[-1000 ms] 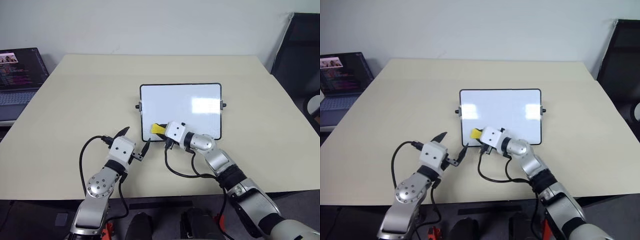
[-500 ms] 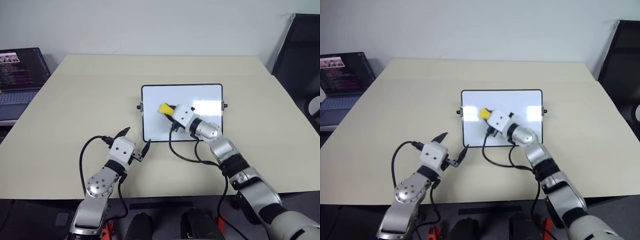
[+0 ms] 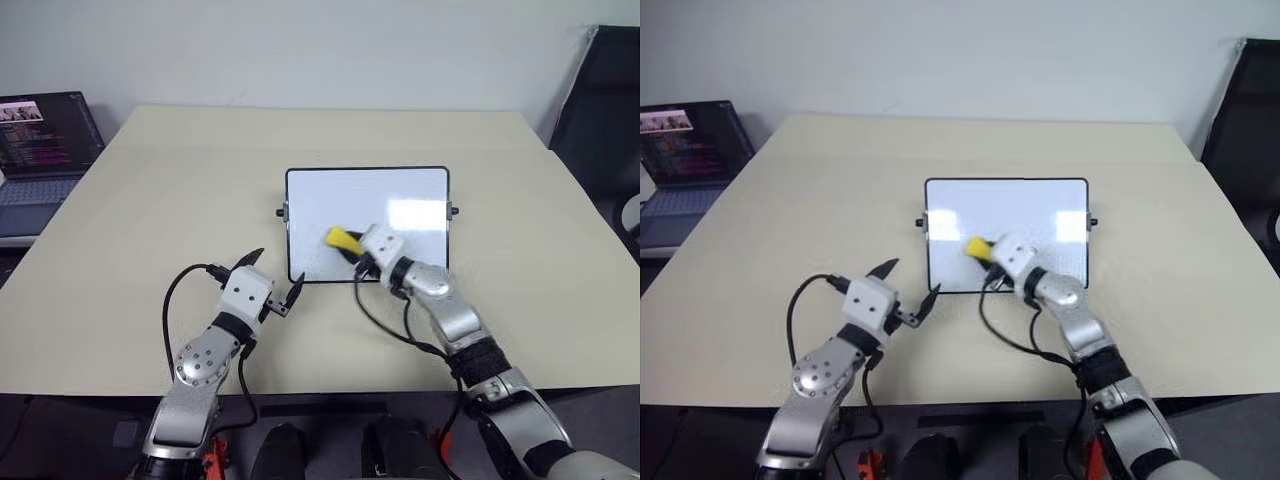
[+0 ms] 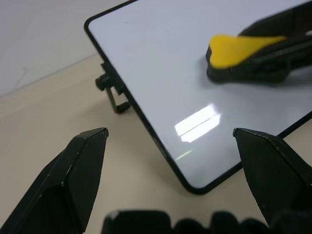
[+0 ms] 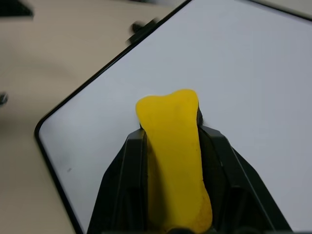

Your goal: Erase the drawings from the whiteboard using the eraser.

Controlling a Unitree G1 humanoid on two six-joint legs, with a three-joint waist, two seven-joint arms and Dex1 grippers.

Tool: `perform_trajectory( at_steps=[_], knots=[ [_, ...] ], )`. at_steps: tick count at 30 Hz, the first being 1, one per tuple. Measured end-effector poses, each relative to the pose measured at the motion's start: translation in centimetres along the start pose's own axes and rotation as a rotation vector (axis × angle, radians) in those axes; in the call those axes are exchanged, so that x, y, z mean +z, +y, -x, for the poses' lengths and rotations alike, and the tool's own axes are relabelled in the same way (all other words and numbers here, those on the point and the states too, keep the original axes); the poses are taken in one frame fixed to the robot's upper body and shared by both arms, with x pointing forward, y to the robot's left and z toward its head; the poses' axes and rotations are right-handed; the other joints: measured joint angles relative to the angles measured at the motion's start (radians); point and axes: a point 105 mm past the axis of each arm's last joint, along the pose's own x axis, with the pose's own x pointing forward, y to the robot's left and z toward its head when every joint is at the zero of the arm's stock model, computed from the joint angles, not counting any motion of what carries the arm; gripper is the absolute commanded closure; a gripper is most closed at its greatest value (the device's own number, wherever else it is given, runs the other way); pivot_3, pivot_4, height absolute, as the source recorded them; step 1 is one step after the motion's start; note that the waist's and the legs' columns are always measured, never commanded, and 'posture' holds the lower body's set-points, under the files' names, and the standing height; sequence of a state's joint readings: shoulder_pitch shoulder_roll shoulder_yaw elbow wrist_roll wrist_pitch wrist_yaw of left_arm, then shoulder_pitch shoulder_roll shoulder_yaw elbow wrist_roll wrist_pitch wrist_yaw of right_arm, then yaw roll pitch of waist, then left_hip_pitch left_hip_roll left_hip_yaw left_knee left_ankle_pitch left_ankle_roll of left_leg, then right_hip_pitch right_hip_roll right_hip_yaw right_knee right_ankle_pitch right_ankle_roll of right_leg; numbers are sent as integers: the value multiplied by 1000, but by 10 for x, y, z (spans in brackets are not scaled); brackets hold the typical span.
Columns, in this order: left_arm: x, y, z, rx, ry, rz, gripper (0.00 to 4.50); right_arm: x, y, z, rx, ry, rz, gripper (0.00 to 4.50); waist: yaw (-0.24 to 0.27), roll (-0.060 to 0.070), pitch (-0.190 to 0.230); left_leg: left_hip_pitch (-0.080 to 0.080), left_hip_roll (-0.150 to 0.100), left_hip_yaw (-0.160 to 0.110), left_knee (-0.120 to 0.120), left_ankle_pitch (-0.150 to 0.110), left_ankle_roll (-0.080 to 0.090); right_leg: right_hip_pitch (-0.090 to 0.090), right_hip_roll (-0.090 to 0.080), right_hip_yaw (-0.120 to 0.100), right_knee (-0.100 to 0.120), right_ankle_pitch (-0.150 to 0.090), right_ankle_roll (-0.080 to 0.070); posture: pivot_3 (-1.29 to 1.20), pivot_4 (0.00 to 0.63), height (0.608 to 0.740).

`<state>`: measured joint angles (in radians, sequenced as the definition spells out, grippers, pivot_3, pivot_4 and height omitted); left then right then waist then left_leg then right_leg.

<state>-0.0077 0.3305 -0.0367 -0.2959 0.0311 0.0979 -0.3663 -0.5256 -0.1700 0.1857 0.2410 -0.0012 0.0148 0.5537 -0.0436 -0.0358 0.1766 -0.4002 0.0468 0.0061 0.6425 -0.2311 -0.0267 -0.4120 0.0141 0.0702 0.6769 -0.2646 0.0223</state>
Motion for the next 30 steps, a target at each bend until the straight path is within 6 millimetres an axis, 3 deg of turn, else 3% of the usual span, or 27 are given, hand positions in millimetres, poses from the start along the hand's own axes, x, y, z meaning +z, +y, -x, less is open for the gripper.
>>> perform_trajectory(
  at_steps=[4, 10, 14, 21, 25, 30],
  knots=[
    [11, -7, -10, -111, -49, 30, 0, 13, -25, 37, -85, -15, -5, 3319, 8, 0, 0, -1, -1, 0, -3, -1, -2, -1, 0, 0, -3, -2, 1, 0, 150, 740],
    [46, -21, -43, -364, -169, 92, 0, 2, -85, 108, -404, 164, -48, 3319, 15, 0, 1, -2, -5, 1, -3, -1, -2, -1, 1, -2, -4, -2, 2, 0, 150, 740],
    [55, -37, -60, -518, -209, 102, 0, -5, -112, 150, -607, 247, -122, 3319, 6, 1, 1, 0, -5, 3, -4, -1, -2, -1, 2, -1, -4, -2, 2, 0, 150, 740],
    [39, -86, -65, -871, -191, 90, 0, -39, -117, 212, -806, 441, -292, 3319, 11, 1, 1, -1, -5, 1, -7, -1, -2, -2, 3, -1, -5, -3, 0, 0, 150, 740],
    [40, -98, -66, -991, -200, 92, 0, -45, -109, 226, -814, 505, -318, 3319, 4, 1, 1, -1, -5, 3, -7, -1, -2, -2, 3, -1, -4, -3, 1, 0, 150, 740],
    [40, -107, -67, -1043, -209, 72, 0, -51, -102, 227, -786, 533, -361, 3319, -1, 1, 1, 0, -6, 3, -7, -1, -2, -2, 3, -1, -4, -3, 1, 0, 150, 740]
  ],
)
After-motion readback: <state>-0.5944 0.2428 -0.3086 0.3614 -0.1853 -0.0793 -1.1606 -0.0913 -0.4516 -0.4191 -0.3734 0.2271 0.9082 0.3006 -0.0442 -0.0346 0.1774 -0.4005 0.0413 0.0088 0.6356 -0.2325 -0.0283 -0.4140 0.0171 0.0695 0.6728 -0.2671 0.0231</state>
